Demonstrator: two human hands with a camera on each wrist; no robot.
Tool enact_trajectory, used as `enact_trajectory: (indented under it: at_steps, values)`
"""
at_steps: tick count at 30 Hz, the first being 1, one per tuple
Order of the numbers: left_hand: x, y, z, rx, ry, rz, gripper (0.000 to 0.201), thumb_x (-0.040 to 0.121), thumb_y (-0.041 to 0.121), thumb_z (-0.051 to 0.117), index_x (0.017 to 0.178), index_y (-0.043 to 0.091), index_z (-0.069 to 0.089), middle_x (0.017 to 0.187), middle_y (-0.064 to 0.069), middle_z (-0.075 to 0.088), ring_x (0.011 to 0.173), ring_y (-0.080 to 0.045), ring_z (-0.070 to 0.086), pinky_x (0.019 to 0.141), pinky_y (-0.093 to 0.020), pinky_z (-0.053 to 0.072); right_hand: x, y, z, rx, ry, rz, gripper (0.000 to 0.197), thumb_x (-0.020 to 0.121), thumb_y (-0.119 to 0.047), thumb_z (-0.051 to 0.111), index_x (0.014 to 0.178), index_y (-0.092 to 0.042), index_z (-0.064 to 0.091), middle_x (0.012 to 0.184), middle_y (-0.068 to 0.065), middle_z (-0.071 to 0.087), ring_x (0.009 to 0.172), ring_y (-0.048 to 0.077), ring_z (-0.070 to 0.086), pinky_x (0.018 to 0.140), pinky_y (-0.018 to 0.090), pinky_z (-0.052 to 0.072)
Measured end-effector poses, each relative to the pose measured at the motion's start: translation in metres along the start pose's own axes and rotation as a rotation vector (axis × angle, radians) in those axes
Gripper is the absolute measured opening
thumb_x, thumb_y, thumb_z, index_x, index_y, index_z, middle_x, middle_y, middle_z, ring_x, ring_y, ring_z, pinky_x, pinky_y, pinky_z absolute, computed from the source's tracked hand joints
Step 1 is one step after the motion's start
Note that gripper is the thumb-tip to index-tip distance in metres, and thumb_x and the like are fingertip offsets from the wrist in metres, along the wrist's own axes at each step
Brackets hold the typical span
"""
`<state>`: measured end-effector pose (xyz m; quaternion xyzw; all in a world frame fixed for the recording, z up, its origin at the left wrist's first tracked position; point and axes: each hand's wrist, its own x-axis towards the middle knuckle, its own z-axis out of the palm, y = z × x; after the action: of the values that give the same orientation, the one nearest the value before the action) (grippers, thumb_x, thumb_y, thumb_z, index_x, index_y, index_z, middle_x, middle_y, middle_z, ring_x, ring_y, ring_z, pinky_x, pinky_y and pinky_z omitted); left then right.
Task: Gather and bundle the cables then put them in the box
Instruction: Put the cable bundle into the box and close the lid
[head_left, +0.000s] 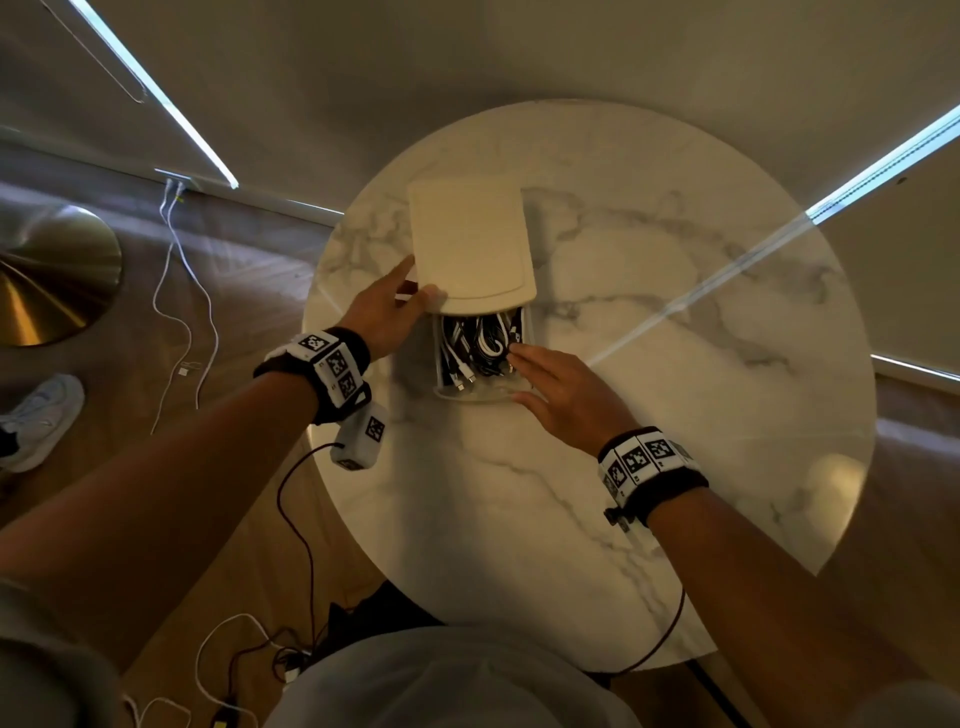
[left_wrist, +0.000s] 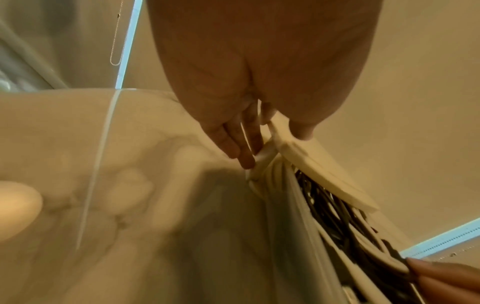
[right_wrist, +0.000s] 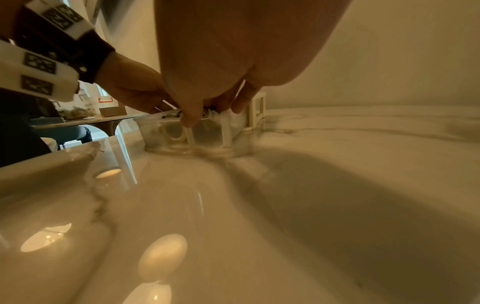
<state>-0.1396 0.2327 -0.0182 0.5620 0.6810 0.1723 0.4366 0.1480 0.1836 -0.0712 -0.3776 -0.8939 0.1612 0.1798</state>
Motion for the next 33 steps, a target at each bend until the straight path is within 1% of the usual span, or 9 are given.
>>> enact_trajectory:
  at_steps: [2,5,11,15,19,22,29,31,33]
  values:
    - [0.006,0.001,-0.005,0.078,-0.026,0.010,0.068,0.098,0.051,0.047,0.155,0.032,0.015,0.131,-0.004,0.060,0.113,-0.020,0.056,0.094,-0.030,0.037,-0.001,0.002,0.000,-0.001,-0.004,0.010,0.051,0.089,-0.013,0.078,0.133,0.007,0.060,0.139,0.020,0.061,0.118,0.036,0.064,0.097,0.046,0.054]
    - [0.013,0.003,-0.009,0.170,-0.054,0.042,0.074,0.098,0.050,0.047,0.157,0.026,0.008,0.130,-0.008,0.061,0.115,-0.025,0.059,0.093,-0.030,0.039,0.000,0.005,0.002,-0.026,0.006,0.007,0.051,0.091,-0.012,0.075,0.135,0.007,0.059,0.141,0.019,0.059,0.120,0.035,0.062,0.098,0.045,0.053]
    - [0.016,0.002,-0.004,0.190,-0.059,0.067,0.078,0.098,0.051,0.048,0.158,0.023,0.006,0.132,-0.009,0.062,0.114,-0.025,0.062,0.095,-0.033,0.043,0.013,0.005,0.007,-0.053,0.034,0.023,0.050,0.089,-0.012,0.078,0.132,0.007,0.061,0.136,0.021,0.062,0.118,0.037,0.064,0.095,0.046,0.054]
    - [0.017,-0.003,-0.002,0.192,-0.037,0.059,0.078,0.098,0.051,0.048,0.158,0.023,0.007,0.131,-0.009,0.062,0.112,-0.024,0.063,0.092,-0.030,0.043,0.013,0.003,0.007,-0.059,0.050,0.061,0.049,0.089,-0.011,0.076,0.134,0.004,0.061,0.139,0.017,0.061,0.121,0.034,0.063,0.096,0.045,0.052]
    - [0.018,-0.004,0.000,0.196,-0.015,0.067,0.078,0.098,0.051,0.048,0.157,0.022,0.007,0.130,-0.010,0.062,0.111,-0.025,0.063,0.093,-0.033,0.045,0.014,0.003,0.009,-0.057,0.048,0.099,0.046,0.094,-0.011,0.070,0.137,0.000,0.059,0.143,0.013,0.059,0.127,0.031,0.059,0.099,0.045,0.050]
    - [0.018,-0.005,0.001,0.190,-0.008,0.067,0.076,0.097,0.051,0.049,0.157,0.023,0.010,0.129,-0.010,0.062,0.110,-0.024,0.063,0.091,-0.032,0.046,0.016,0.002,0.009,-0.074,0.032,0.104,0.043,0.096,-0.010,0.067,0.138,-0.002,0.059,0.144,0.012,0.058,0.130,0.029,0.056,0.099,0.043,0.047]
    - [0.022,-0.009,0.002,0.205,-0.007,0.063,0.077,0.096,0.055,0.048,0.156,0.023,0.011,0.130,-0.010,0.061,0.110,-0.023,0.063,0.092,-0.034,0.047,0.024,0.007,0.001,-0.096,0.042,0.084,0.040,0.094,-0.006,0.068,0.134,-0.004,0.062,0.139,0.010,0.063,0.126,0.029,0.059,0.095,0.044,0.049]
    - [0.022,-0.010,0.003,0.207,-0.002,0.064,0.078,0.096,0.056,0.047,0.156,0.024,0.010,0.130,-0.010,0.061,0.109,-0.023,0.063,0.090,-0.032,0.046,0.024,0.006,0.001,-0.100,0.038,0.083,0.045,0.094,-0.003,0.068,0.138,-0.005,0.060,0.141,0.010,0.061,0.127,0.029,0.058,0.094,0.044,0.049]
    - [0.022,-0.010,0.003,0.206,0.002,0.060,0.077,0.096,0.055,0.047,0.156,0.024,0.010,0.130,-0.009,0.061,0.110,-0.024,0.063,0.090,-0.032,0.046,0.022,0.004,0.004,-0.124,0.022,0.088,0.057,0.090,0.006,0.067,0.144,-0.006,0.054,0.149,0.010,0.053,0.130,0.028,0.054,0.098,0.041,0.047]
